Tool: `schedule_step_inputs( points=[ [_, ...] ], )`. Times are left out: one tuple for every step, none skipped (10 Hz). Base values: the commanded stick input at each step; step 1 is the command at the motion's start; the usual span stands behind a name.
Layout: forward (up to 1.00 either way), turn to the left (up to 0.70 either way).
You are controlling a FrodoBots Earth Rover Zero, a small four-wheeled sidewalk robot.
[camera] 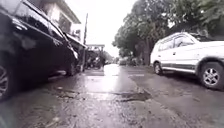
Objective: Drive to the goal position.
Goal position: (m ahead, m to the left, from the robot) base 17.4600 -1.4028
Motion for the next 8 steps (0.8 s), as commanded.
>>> schedule_step_inputs(
  points=[
    [1.0,0.12],
    [1.0,0.27],
    [1.0,0.14],
    [1.0,0.0],
    [1.0,0.0],
    [1.0,0.0],
    [1.0,0.0],
    [1.0,0.0]
  ],
)
